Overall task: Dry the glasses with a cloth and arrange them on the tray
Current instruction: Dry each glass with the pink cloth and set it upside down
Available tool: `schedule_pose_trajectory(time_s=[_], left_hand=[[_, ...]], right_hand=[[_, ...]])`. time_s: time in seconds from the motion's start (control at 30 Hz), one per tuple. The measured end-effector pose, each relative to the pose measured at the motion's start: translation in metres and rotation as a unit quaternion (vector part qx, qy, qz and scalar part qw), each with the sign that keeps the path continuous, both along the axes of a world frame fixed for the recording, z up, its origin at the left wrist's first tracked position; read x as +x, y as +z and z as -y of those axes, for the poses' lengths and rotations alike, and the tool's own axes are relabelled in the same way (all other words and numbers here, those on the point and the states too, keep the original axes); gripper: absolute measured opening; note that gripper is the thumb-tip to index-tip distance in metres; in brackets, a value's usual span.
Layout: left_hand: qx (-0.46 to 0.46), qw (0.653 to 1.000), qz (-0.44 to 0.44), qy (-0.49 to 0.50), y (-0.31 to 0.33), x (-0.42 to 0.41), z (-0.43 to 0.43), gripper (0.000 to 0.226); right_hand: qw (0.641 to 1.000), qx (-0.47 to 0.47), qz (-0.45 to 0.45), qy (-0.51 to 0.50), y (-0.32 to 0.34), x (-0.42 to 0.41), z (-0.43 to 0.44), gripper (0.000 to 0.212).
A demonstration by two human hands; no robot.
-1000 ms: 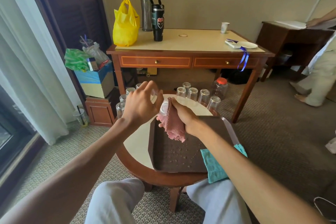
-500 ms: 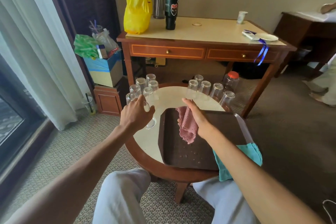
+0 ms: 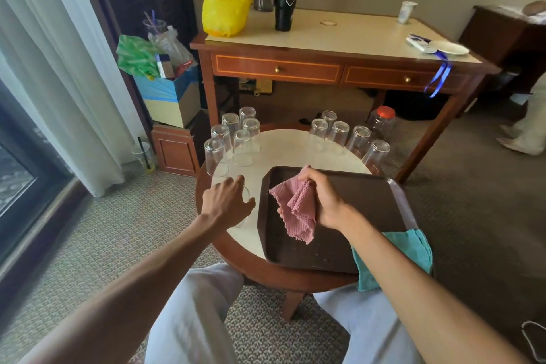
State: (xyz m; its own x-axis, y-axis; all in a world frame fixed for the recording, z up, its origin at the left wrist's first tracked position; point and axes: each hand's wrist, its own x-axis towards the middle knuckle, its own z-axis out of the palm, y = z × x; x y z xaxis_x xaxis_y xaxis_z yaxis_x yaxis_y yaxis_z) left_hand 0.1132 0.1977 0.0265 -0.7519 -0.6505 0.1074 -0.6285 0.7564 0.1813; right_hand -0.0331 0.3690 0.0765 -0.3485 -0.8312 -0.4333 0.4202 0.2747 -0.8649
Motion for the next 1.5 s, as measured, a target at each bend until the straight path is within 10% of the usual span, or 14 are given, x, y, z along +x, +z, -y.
schedule_pose_trajectory(time_s=[0.2,0.4,0.67,1.0,1.17,1.3,1.5], left_hand=[[0.069,0.998,-0.009,-0.001,0.031,-0.011,0.008,0.064],[0.439,0.891,-0.079,-0.084,0.081,-0.021,-0.01,0.029],[0.491,0.859,-0.108,-0.1,0.091,-0.023,-0.026,0.009],[0.489,0.841,-0.23,0.011,0.099,-0.028,-0.025,0.008],[0.484,0.84,-0.239,-0.055,0.104,-0.026,-0.026,0.025],[0.256,0.938,-0.173,-0.157,0.102,-0.023,-0.024,0.033],[0.114,0.961,-0.155,-0.2,0.098,-0.02,-0.021,0.023]], right_hand=[[0.996,-0.017,0.067,0.053,-0.001,0.002,-0.008,0.066],[0.992,-0.035,0.078,0.089,0.012,0.01,-0.011,0.055],[0.991,-0.04,0.083,0.097,0.024,0.01,-0.032,0.061],[0.996,-0.072,-0.014,-0.041,0.028,-0.01,-0.047,0.045],[0.979,-0.048,-0.184,-0.077,0.024,-0.014,-0.039,0.094],[0.914,-0.025,-0.4,-0.06,0.023,-0.012,-0.03,0.063],[0.856,-0.01,-0.511,-0.075,0.029,-0.007,-0.025,0.019]])
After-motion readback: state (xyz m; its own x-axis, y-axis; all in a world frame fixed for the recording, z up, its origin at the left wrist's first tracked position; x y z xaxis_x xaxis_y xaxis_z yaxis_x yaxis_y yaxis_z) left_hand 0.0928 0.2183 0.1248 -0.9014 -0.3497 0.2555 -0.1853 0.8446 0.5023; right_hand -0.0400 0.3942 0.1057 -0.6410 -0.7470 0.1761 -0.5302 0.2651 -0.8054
